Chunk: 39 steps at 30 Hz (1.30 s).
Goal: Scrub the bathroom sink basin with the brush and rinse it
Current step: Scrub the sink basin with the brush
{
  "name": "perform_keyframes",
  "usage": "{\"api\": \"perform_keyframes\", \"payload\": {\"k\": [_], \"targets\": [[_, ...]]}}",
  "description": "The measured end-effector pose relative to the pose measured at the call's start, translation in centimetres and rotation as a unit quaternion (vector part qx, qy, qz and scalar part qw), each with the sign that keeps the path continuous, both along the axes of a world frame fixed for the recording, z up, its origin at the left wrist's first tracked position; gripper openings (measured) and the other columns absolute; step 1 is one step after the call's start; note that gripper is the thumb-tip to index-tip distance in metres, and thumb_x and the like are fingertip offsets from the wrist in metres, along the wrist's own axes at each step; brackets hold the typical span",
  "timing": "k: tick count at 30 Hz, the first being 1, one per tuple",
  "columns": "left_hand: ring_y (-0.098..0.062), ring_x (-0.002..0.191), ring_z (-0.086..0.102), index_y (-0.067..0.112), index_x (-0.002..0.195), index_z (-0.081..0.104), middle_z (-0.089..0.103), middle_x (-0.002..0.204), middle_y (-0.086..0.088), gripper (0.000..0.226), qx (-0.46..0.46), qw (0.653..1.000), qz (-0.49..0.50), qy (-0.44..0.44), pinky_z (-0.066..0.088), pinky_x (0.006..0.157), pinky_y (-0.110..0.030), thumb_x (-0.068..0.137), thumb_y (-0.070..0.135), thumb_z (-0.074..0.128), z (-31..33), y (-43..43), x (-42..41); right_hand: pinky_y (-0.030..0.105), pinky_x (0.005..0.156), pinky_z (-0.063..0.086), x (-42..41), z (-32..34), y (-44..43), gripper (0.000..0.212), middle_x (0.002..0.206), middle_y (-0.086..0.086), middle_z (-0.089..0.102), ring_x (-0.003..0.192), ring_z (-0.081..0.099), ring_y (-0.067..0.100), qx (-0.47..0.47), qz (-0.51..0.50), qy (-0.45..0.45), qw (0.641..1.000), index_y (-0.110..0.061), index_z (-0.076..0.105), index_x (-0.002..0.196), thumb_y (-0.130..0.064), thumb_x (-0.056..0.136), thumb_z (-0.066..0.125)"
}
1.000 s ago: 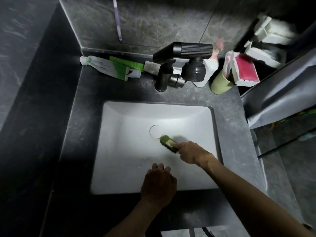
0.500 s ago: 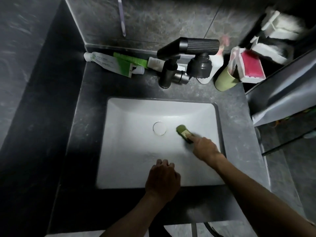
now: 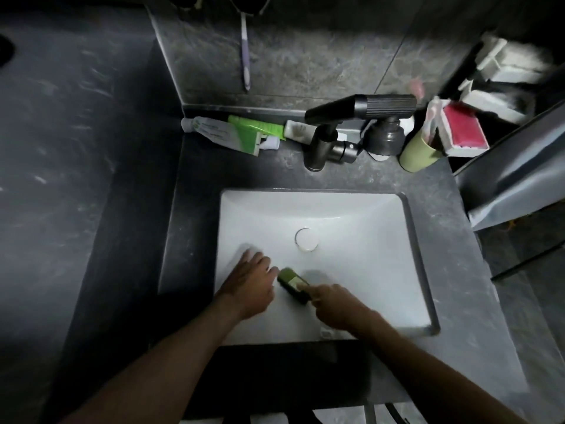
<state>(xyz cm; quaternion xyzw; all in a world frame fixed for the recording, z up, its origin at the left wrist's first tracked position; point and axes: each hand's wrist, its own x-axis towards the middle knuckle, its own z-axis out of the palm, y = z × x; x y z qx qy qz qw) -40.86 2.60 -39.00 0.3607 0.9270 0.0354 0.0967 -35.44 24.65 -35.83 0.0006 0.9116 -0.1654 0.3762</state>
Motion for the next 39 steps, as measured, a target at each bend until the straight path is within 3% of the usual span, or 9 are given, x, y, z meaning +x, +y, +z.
{"api": "perform_keyframes", "payload": {"k": [5, 9, 11, 16, 21, 25, 31, 36, 39], "targets": [[-0.028, 0.096, 0.058, 0.019, 0.087, 0.064, 0.061, 0.09, -0.003, 0.023, 0.002, 0.994, -0.112, 0.012, 0.034, 0.114, -0.057, 0.079, 0.041, 0.059, 2.0, -3.7, -6.4, 0.033, 0.089, 0.047, -3.0, -2.1, -0.7, 0.068, 0.127, 0.012, 0.062, 0.108, 0.061, 0.031, 0.069, -0.091, 0.039, 0.993, -0.04, 0.029, 0.151, -0.016, 0.089, 0.044], [-0.021, 0.094, 0.056, 0.025, 0.083, 0.06, 0.054, 0.085, 0.005, 0.02, 0.041, 0.987, -0.154, 0.01, 0.028, 0.119, -0.051, 0.084, 0.044, 0.059, 2.3, -4.5, -9.3, 0.029, 0.078, 0.045, -1.4, -1.6, -5.0, 0.066, 0.12, 0.008, 0.064, 0.096, 0.061, 0.024, -0.064, -0.075, 0.019, 0.995, -0.041, 0.035, 0.148, -0.009, 0.091, 0.044], [-0.02, 0.091, 0.055, 0.025, 0.079, 0.059, 0.053, 0.081, 0.007, 0.021, 0.063, 0.986, -0.153, 0.011, 0.029, 0.118, -0.048, 0.087, 0.044, 0.059, 2.0, -4.9, -10.0, 0.032, 0.077, 0.05, -1.9, -2.0, -4.6, 0.067, 0.115, 0.006, 0.065, 0.092, 0.062, 0.023, -0.055, -0.077, 0.034, 0.995, -0.045, 0.033, 0.147, -0.011, 0.09, 0.044], [-0.018, 0.078, 0.05, 0.022, 0.067, 0.055, 0.051, 0.069, 0.008, 0.027, 0.128, 0.987, -0.093, 0.018, 0.041, 0.099, -0.037, 0.087, 0.039, 0.063, 1.7, -4.8, -11.4, 0.031, 0.081, 0.046, -7.5, -2.6, -4.1, 0.057, 0.128, 0.012, 0.059, 0.102, 0.062, 0.032, 0.009, -0.159, 0.12, 0.98, -0.027, 0.035, 0.15, -0.016, 0.095, 0.044], [-0.019, 0.081, 0.051, 0.023, 0.064, 0.052, 0.052, 0.065, 0.009, 0.031, 0.124, 0.989, -0.074, 0.017, 0.043, 0.084, -0.036, 0.085, 0.043, 0.062, 1.6, -4.4, -11.4, 0.027, 0.056, 0.05, -5.0, -3.0, -8.7, 0.06, 0.097, 0.006, 0.067, 0.069, 0.06, 0.016, -0.081, -0.149, 0.074, 0.983, -0.034, 0.039, 0.145, -0.006, 0.092, 0.045], [-0.017, 0.084, 0.052, 0.024, 0.064, 0.054, 0.056, 0.066, 0.01, 0.038, 0.102, 0.992, -0.074, 0.022, 0.042, 0.083, -0.036, 0.086, 0.054, 0.06, 1.2, -4.5, -11.4, 0.031, 0.067, 0.05, -8.0, -3.4, -5.2, 0.059, 0.101, 0.012, 0.067, 0.08, 0.061, 0.025, 0.044, -0.212, 0.102, 0.971, -0.028, 0.038, 0.147, -0.008, 0.091, 0.043], [-0.017, 0.081, 0.047, 0.025, 0.065, 0.057, 0.054, 0.069, 0.01, 0.041, 0.102, 0.992, -0.064, 0.03, 0.041, 0.079, -0.037, 0.087, 0.06, 0.056, 1.8, -3.9, -12.4, 0.033, 0.075, 0.057, -8.5, -1.4, -10.5, 0.034, 0.1, 0.009, 0.069, 0.087, 0.067, 0.027, -0.093, -0.172, 0.064, 0.978, -0.017, 0.059, 0.123, -0.007, 0.091, 0.05], [-0.015, 0.082, 0.048, 0.025, 0.064, 0.054, 0.051, 0.063, 0.011, 0.049, 0.105, 0.993, -0.046, 0.027, 0.042, 0.082, -0.034, 0.09, 0.066, 0.052, 1.4, -4.1, -12.7, 0.034, 0.085, 0.049, -12.2, -0.6, -4.2, 0.036, 0.116, 0.013, 0.067, 0.106, 0.064, 0.032, 0.151, -0.201, 0.056, 0.966, -0.016, 0.058, 0.126, -0.018, 0.091, 0.047], [-0.016, 0.081, 0.049, 0.025, 0.063, 0.053, 0.051, 0.063, 0.011, 0.047, 0.113, 0.992, -0.046, 0.023, 0.042, 0.081, -0.035, 0.09, 0.064, 0.054, 1.7, -3.8, -12.8, 0.034, 0.087, 0.051, -13.3, 0.4, -6.2, 0.034, 0.116, 0.012, 0.068, 0.105, 0.065, 0.031, 0.08, -0.18, 0.054, 0.979, -0.013, 0.061, 0.122, -0.019, 0.092, 0.047]]}}
